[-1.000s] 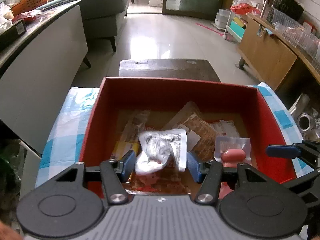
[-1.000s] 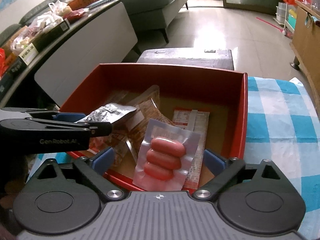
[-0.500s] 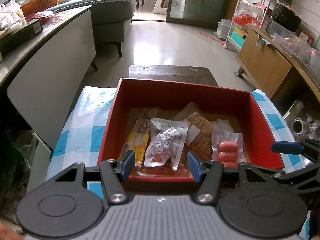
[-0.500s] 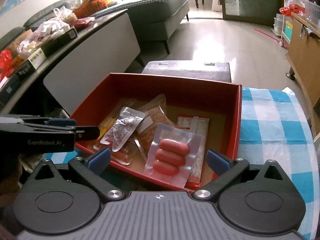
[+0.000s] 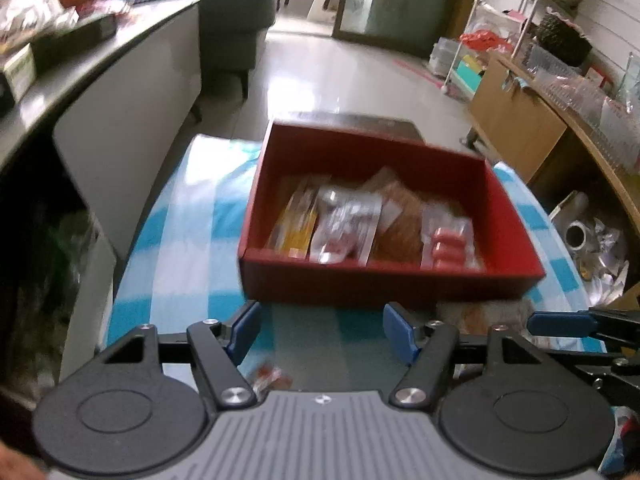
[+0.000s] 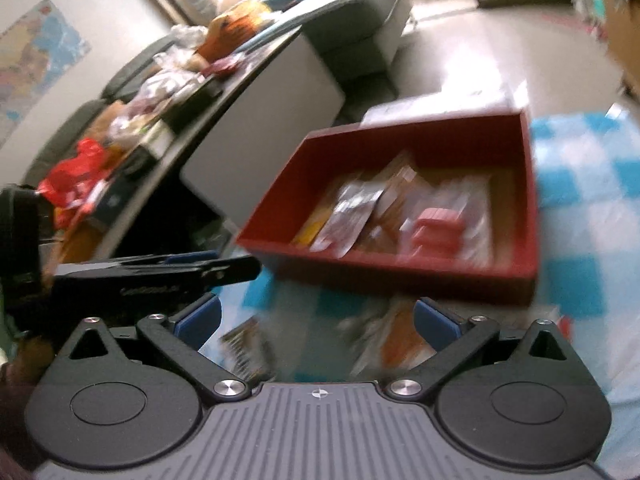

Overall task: Organize snacks
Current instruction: 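Move left tool to Kaprons wafer while right tool approaches white noodle packet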

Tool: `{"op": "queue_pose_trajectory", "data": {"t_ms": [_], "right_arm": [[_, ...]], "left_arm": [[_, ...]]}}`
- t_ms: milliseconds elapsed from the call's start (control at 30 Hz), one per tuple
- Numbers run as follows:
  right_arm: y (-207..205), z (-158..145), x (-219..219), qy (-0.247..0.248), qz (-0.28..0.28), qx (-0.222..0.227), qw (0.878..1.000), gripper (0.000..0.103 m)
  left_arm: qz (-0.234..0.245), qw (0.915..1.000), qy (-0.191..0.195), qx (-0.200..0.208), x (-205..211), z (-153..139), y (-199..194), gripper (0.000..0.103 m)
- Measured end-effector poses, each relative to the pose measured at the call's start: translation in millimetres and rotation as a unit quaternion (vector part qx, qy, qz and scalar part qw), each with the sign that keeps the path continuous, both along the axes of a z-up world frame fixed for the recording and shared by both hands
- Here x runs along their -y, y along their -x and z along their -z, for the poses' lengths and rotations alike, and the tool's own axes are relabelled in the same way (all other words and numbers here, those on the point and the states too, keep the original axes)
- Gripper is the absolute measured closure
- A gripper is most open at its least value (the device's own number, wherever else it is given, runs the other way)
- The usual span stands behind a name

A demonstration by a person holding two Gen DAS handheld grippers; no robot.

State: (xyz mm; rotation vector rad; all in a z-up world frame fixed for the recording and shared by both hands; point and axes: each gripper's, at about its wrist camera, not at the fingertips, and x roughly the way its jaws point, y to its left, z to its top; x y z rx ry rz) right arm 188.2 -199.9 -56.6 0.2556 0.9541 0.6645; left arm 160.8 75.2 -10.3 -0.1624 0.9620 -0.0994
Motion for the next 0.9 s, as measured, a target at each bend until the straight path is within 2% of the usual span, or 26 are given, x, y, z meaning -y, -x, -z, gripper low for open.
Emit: {"op": "queue_pose_trajectory", "data": {"t_ms": [200,333,433,633,700,767,900], "right_arm": [[13,6,-8,0.001,-0.013,-0.008,1.000,0.000],[16,10,-4,0.015,-0.005,-0.008,1.000,0.000],[16,10,-1,0.019,-0.001,-0.008,1.000,0.000],[17,4,3,0.029,-0.004,0.005,1.000,0.000],[17,4,7,0.040,-0.001,0.008,0.999,0.000],[16,5,12,0.043,0.002,0.004,0.999,0.000],[9,7,19,0.051,-0.004,-0.004,0.999,0.000]], "left_arm": [[0.002,0.9992,-0.008,-0.039,-4,20,16,0.040],[-0.034,0.9941,0.045,-0.092,-17,39,23,0.037],[-0.067,0.9891,0.063,-0.115,-20,50,25,0.037],[-0.107,0.9866,0.046,-0.114,-3,56,22,0.021],[-0.143,0.9806,0.049,-0.124,-10,57,27,0.021],[-0.163,0.9760,0.068,-0.128,-16,61,33,0.021],[-0.174,0.9746,0.046,-0.134,-10,67,28,0.022]]}}
